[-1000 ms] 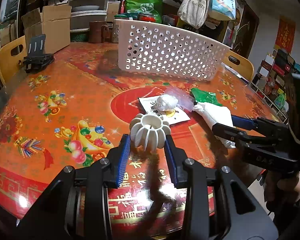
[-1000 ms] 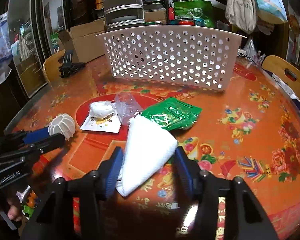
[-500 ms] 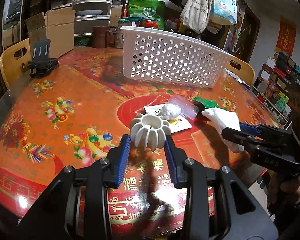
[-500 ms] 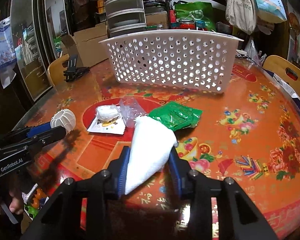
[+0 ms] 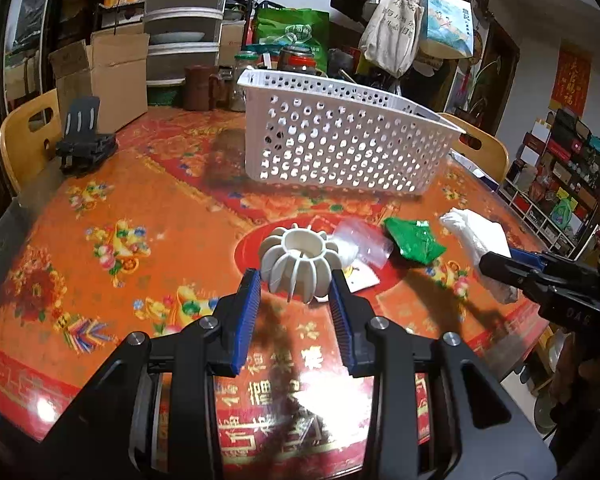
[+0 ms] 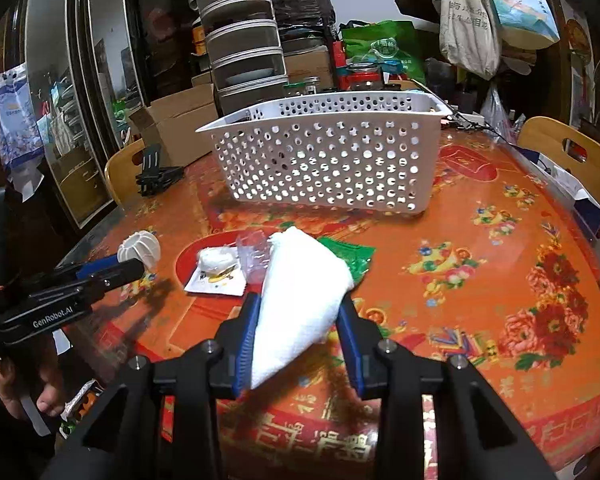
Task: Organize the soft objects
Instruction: 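Carry the ribbed object and white cloth into the basket and release both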
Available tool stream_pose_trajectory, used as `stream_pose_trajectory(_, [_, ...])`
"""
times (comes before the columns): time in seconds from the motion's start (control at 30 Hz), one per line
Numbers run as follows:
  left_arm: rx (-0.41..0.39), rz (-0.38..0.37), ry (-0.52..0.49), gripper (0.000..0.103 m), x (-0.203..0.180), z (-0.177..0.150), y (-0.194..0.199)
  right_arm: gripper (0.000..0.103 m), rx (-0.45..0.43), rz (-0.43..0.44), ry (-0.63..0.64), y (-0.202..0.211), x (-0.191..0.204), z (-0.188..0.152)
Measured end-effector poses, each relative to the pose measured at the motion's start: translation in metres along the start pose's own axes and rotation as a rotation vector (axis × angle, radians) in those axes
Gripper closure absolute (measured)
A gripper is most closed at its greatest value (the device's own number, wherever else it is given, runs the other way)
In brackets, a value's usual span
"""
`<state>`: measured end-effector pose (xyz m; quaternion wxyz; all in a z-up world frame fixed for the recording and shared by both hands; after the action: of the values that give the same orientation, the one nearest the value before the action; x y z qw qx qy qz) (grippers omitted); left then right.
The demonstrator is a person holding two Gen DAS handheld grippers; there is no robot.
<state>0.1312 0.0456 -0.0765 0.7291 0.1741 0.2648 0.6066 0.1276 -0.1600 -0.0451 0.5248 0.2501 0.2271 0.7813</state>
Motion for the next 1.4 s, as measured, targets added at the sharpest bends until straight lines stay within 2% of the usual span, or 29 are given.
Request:
stream_pose_trajectory(0.2, [0.000,-0.025,-0.007,0.071,-0.008,0.014,-0.004,0.066,-0.013,0.032,-0.014,0.001,-0.005,0.015])
stream_pose_trajectory(0.47, [-0.018,-0.053,-0.007,0.071,-0.016,0.042,-0.006,0.066,-0.046,0.028,-0.003,0.012,-0.012,0.043])
stream_pose_trajectory(0.77, [-0.059,-0.092,0.009,0.071,-0.015,0.107,-0.003,0.066,-0.097,0.013,0.052,0.032,-0.019,0.105])
stream_pose_trajectory(1.0, [-0.077,-0.105,-0.004,0.071,-0.026,0.177,-0.006,0.066,-0.084,0.005,0.058,0.025,-0.031,0.155])
stream_pose_trajectory(1.13, [-0.080,-0.091,0.010,0.071,-0.031,0.211,-0.014,0.066,-0.051,-0.022,0.077,0.007,-0.035,0.182])
stream_pose_trajectory(1.3, [-0.025,-0.069,0.023,0.071,-0.037,0.245,-0.046,0.066,0.030,-0.050,0.087,-0.031,-0.038,0.207])
stream_pose_trajectory(1.4, [0.036,-0.045,0.015,0.071,-0.044,0.256,-0.078,0.066,0.080,-0.077,0.087,-0.057,-0.043,0.215])
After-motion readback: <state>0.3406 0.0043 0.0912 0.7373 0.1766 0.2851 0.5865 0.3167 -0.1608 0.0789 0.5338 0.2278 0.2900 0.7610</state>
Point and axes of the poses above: each gripper's, at about its wrist camera, not at the fingertips, and y roughly against the way its jaws point, x to its left, z to its top, the point moved 8 cm from there along -y, roughly the way its jaws point, and after that the axes turned 1 degree about -x, right-handed, at the moved point
